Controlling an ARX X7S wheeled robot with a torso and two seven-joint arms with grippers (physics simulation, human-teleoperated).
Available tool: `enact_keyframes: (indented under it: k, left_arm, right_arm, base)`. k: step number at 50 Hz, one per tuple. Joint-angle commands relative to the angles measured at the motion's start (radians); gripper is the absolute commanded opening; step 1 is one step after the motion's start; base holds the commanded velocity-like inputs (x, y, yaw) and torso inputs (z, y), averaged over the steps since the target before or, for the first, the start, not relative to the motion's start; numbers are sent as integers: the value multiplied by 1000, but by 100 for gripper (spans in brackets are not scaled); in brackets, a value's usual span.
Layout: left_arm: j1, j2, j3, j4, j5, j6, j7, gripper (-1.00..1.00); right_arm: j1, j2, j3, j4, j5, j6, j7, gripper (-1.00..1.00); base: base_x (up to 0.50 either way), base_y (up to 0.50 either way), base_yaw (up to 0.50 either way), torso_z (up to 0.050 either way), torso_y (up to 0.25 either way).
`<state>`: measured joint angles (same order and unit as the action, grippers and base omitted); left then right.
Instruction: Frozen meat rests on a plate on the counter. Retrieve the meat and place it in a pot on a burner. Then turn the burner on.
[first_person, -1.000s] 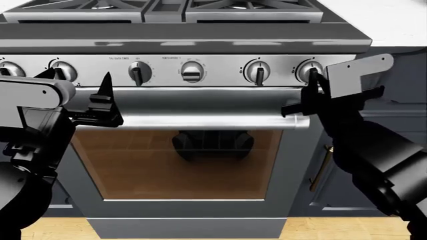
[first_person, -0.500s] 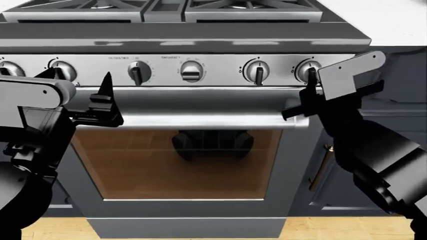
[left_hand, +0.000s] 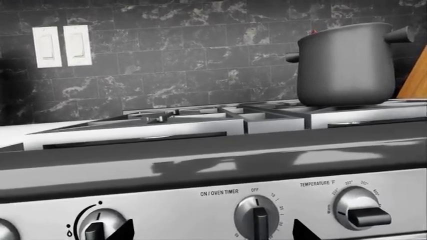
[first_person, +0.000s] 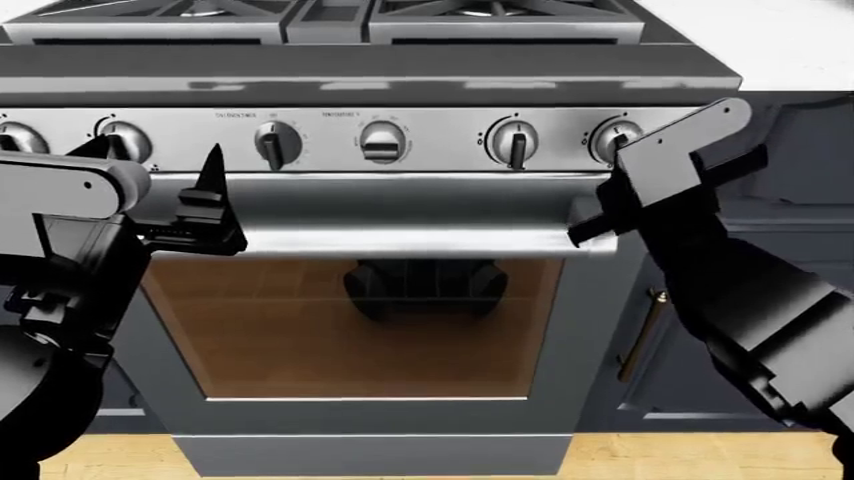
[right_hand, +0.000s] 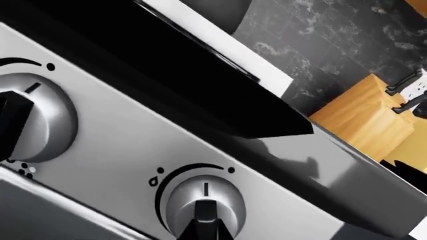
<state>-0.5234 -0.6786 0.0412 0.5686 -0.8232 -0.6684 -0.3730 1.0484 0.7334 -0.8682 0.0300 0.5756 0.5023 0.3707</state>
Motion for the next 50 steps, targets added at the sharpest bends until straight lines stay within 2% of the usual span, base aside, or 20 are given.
enact_keyframes:
  k: [1,21,22,40,50]
  left_arm:
    - [-2,-1,2,-2,1,2,1,100]
    - [-30,22,45,-82,60,53,47,100]
    - [-32,23,47,-86,63,55,49,100]
    - [-24,9,34,-48,42,39,30,100]
    - [-17,3,25,-33,35,41,25,100]
  right_arm:
    - [52,1,-9,-56,-109,0,-6,-100]
    - [56,-3,-8,-57,-108,18,-4,-100]
    - [54,-2,-5,-61,-100,22,-4,100]
    - [30,26,24,-140,-35,73,13,100]
    - [-13,87,74,-292,45,128,83,100]
  base:
    - [0,0,0,0,15]
    - [0,0,0,1,3]
    - [0,0,0,0,0]
    - [0,0,0,1,1]
    - [0,0,0,0,1]
